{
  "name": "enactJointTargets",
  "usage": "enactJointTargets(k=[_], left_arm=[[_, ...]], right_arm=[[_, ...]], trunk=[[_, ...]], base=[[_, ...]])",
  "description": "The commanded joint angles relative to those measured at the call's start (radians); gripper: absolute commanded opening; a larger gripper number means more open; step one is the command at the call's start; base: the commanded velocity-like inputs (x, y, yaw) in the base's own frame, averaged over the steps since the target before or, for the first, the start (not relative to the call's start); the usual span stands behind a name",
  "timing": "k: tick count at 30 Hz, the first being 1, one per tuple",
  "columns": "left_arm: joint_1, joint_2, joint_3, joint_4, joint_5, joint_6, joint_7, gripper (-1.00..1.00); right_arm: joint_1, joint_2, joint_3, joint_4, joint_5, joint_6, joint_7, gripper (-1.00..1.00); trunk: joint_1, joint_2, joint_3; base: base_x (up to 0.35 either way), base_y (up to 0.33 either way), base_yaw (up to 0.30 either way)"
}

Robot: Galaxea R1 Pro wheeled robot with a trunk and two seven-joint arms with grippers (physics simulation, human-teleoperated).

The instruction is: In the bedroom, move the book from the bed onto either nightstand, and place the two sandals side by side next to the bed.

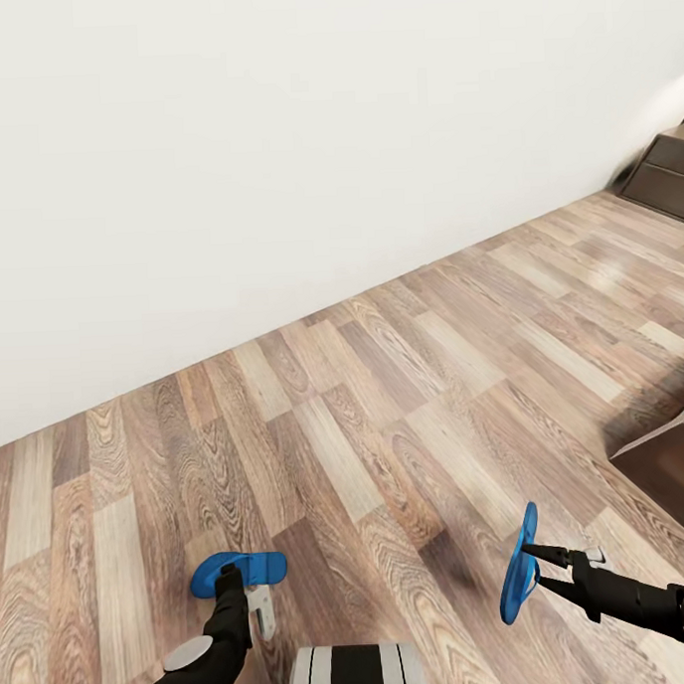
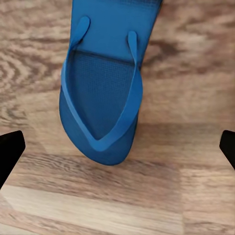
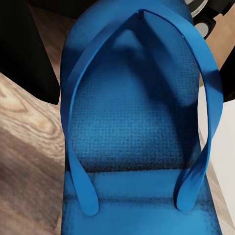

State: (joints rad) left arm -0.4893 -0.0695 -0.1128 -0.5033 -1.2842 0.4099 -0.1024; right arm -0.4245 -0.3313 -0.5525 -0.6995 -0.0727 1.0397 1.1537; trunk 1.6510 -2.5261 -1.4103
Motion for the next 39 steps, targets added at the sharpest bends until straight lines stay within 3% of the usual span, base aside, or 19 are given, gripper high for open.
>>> enactJointTargets(k=[1, 39], left_arm=[[0.000, 0.001, -0.004, -0.002, -0.011, 0.005, -0.009, 1.00], [0.000, 0.000, -0.002, -0.030, -0.011, 0.007, -0.008, 1.00]], right_arm=[[0.000, 0.000, -0.001, 0.000, -0.004, 0.007, -0.002, -1.00], [0.000, 0.000, -0.001, 0.000, -0.004, 0.007, -0.001, -1.00]], trunk=[[0.000, 0.000, -0.001], [0.000, 0.000, -0.001]], base=[[0.000, 0.000, 0.000], [0.016, 0.045, 0.000]])
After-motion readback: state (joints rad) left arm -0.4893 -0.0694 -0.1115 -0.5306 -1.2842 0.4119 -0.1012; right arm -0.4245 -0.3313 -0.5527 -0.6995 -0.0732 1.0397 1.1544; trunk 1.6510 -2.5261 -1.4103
